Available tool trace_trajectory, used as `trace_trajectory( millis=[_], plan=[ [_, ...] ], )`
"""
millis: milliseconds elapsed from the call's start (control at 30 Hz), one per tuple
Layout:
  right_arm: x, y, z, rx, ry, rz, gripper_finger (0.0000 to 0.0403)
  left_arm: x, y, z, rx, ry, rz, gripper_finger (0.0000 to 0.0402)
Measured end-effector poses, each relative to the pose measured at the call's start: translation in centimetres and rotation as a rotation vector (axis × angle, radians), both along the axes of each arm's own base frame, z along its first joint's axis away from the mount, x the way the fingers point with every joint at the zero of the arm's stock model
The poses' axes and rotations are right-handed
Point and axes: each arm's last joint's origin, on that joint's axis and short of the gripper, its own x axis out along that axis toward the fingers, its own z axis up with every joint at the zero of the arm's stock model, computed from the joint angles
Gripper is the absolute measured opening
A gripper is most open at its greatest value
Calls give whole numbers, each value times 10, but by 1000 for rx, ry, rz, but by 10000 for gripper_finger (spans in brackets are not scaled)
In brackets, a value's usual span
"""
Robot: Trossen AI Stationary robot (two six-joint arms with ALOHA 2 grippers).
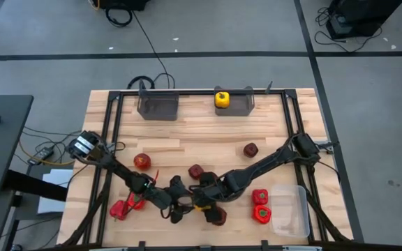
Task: Sort produce into baskets
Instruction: Put the yellow bell pepper into the right black bin
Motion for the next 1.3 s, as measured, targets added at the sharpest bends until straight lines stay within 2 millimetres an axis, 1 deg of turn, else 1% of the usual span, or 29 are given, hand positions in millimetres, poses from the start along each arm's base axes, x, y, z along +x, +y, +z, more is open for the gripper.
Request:
trace_trajectory(
  millis=[133, 233, 367, 500, 600, 700, 800, 867, 1000, 1100, 1167, 1233, 1300],
  plan=[
    [0, -10, -1, 10, 49, 1, 375, 4, 5, 2, -13, -20, 20, 288],
    [0, -16, -1, 21, 80, -31, 355, 7, 7, 4, -41, -44, 34, 288],
    [0, -21, 0, 75, 107, -70, 322, 8, 8, 6, -158, -32, 30, 288],
    [1, -21, 7, 100, 116, -98, 311, 8, 5, 7, -306, 23, -36, 288],
    [0, -22, 24, 101, 85, -114, 315, 7, 3, 7, -361, 49, -69, 288],
    [-7, -25, 42, 93, 66, -142, 317, 7, 2, 6, -384, 74, -86, 288],
    [-15, -33, 60, 72, 44, -167, 317, 7, 4, 6, -428, 89, -65, 288],
    [-22, -39, 78, 64, 4, -211, 317, 9, 7, 10, -464, 87, -40, 285],
    [-37, -53, 114, 45, -97, -269, 317, 11, 16, 23, -510, 61, 6, 273],
    [-53, -72, 136, -32, -133, -314, 317, 14, 25, 34, -524, 26, 27, 258],
    [-63, -92, 148, -106, -137, -368, 317, 16, 32, 41, -536, -3, 41, 249],
    [-71, -114, 154, -166, -124, -425, 317, 18, 39, 48, -547, -32, 58, 240],
    [-78, -136, 155, -180, -121, -494, 317, 20, 49, 55, -556, -57, 80, 234]
  ],
)
